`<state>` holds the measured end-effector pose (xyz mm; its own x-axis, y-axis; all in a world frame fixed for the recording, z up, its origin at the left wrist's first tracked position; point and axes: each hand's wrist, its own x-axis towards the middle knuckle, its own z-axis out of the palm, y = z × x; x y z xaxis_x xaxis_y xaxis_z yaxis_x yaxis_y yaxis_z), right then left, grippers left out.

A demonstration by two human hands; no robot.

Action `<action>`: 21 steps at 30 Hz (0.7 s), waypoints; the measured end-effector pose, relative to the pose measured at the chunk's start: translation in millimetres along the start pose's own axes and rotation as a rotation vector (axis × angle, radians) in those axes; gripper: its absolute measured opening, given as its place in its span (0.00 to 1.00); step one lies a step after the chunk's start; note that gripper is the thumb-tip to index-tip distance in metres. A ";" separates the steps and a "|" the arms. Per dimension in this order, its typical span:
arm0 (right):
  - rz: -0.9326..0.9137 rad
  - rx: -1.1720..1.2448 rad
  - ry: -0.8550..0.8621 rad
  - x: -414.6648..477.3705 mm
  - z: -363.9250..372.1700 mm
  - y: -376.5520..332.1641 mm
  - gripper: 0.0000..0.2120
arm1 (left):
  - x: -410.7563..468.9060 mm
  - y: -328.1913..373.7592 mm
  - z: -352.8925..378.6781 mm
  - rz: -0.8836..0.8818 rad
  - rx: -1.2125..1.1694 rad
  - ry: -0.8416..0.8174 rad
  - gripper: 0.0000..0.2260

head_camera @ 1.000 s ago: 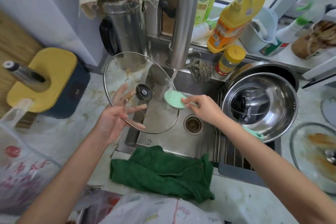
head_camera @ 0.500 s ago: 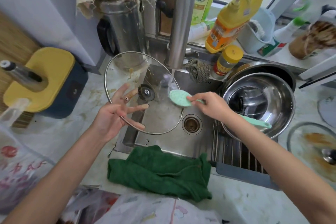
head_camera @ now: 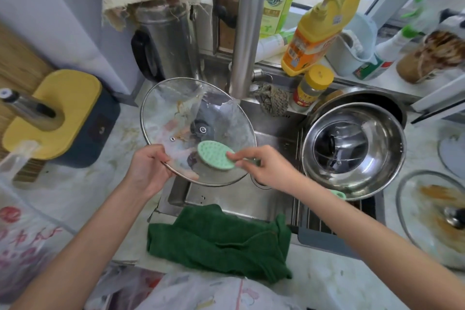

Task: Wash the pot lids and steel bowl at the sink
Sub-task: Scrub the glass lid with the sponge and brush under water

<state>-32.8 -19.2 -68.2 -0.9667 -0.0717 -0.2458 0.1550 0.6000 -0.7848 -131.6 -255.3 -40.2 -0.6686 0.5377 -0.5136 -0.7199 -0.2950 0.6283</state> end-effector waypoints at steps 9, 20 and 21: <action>0.017 0.037 0.106 16.3 16.1 0.8 0.12 | 1.6 1.7 1.0 0.036 -0.005 0.016 0.55; 0.112 0.032 0.202 31.6 11.2 8.0 0.11 | -0.8 7.6 -9.6 0.070 -0.010 0.002 0.55; 0.183 -0.002 0.285 36.3 1.5 13.2 0.11 | -1.3 7.7 -8.5 0.072 -0.010 0.007 0.53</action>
<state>-65.5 -15.1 -88.4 -0.9409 0.2628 -0.2135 0.3313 0.5841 -0.7410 -137.9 -264.9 -39.7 -0.7201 0.5090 -0.4716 -0.6717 -0.3408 0.6578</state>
